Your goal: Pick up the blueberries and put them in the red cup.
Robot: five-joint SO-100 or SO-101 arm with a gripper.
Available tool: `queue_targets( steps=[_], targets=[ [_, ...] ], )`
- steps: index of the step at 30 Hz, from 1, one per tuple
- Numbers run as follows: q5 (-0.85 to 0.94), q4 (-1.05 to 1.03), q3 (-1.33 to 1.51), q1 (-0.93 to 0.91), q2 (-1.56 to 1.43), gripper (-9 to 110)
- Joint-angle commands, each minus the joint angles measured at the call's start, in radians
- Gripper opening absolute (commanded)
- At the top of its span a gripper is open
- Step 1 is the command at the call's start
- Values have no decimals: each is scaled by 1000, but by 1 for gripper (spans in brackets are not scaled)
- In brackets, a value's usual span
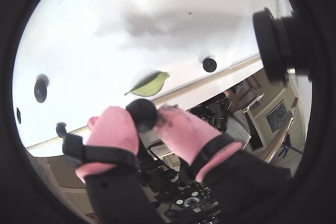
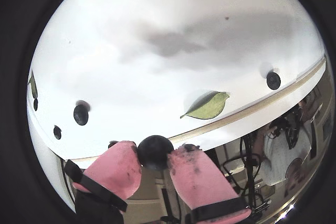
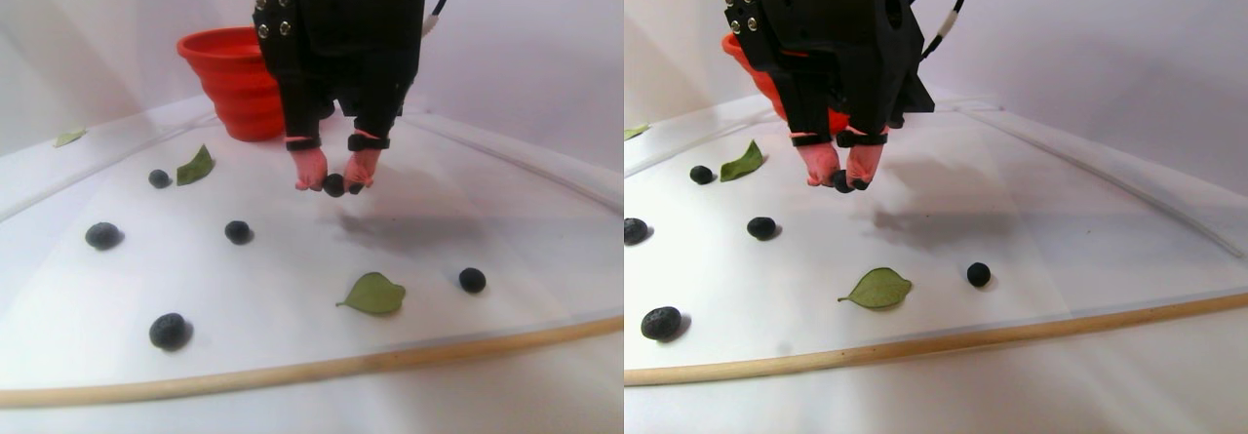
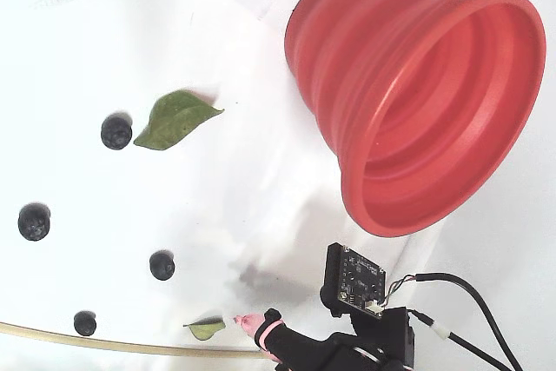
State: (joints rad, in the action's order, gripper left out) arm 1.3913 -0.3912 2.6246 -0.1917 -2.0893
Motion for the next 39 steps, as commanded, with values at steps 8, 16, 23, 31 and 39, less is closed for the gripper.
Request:
queue_targets(
  steps=[8,16,23,31,39],
  targets=[
    [-20,-140,-66,25,-170,10],
    [-31,-230,-137,64,-244,10],
    [-38,-308,-210,100,-290,10],
    [-44,-385,-256,133,-365,10],
    [-41,-439,-249,135,-425,10]
  ],
)
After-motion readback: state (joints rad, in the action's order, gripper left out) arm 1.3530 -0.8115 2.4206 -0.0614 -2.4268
